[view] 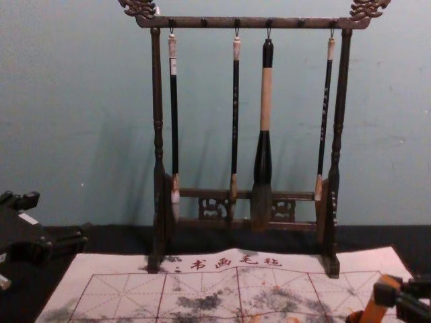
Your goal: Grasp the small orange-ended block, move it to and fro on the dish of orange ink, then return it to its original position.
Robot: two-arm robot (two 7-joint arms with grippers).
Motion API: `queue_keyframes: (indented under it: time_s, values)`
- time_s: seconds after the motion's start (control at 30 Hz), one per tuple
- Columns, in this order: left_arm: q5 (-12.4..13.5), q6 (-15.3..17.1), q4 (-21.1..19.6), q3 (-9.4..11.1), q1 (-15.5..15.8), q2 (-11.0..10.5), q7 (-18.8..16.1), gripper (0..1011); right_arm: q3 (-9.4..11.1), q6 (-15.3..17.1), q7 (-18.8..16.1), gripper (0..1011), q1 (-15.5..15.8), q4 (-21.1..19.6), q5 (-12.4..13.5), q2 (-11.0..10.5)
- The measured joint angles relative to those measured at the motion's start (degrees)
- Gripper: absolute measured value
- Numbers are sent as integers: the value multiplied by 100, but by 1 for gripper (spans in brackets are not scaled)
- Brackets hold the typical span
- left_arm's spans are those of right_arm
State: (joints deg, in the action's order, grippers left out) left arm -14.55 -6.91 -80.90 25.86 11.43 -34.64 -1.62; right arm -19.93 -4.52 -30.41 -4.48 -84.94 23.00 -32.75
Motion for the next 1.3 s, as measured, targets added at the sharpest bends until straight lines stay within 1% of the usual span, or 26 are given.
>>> queue_keyframes:
  time_s: [0.1, 0.17, 0.27, 0.4, 0.57, 0.6, 0.63, 0.83, 0.87, 0.97, 1.07, 1.17, 1.27, 1.3]
  values:
    - [0, 0, 0, 0, 0, 0, 0, 1001, 42, 34, -1, 94, 24, -94, 6, -14]
    - [0, 0, 0, 0, 0, 0, 0, 1001, 85, 169, 50, 94, 41, -264, -5, -64]
    - [0, 0, 0, 0, 0, 0, 0, 1001, 146, 250, 86, 94, 64, -413, 3, -101]
    - [0, 0, 0, 0, 0, 0, 0, 1001, 246, 318, 112, 94, 80, -644, 73, -135]
    - [0, 0, 0, 0, 0, 0, 0, 1001, 229, 413, 101, 94, -7, -788, 71, -156]
    - [0, 0, 0, 0, 0, 0, 0, 1002, 184, 453, 94, 94, -56, -805, 34, -161]
    - [0, 0, 0, 0, 0, 0, 0, 1001, 184, 453, 94, 94, -56, -805, 34, -161]
    - [0, 0, 0, 0, 0, 0, 0, 1001, -41, 549, -34, 94, -227, -865, -111, -172]
    - [0, 0, 0, 0, 0, 0, 0, 1001, -113, 583, -81, 94, -259, -890, -140, -182]
    - [0, 0, 0, 0, 0, 0, 0, 1001, -238, 635, -149, 94, -324, -929, -223, -212]
    - [0, 0, 0, 0, 0, 0, 0, 1001, -422, 697, -276, 94, -401, -973, -326, -255]
    - [0, 0, 0, 0, 0, 0, 0, 1001, -528, 736, -368, 94, -453, -995, -353, -286]
    - [0, 0, 0, 0, 0, 0, 0, 1001, -689, 795, -513, 94, -539, -1012, -377, -328]
    - [0, 0, 0, 0, 0, 0, 0, 1001, -689, 795, -513, 95, -539, -1012, -377, -328]
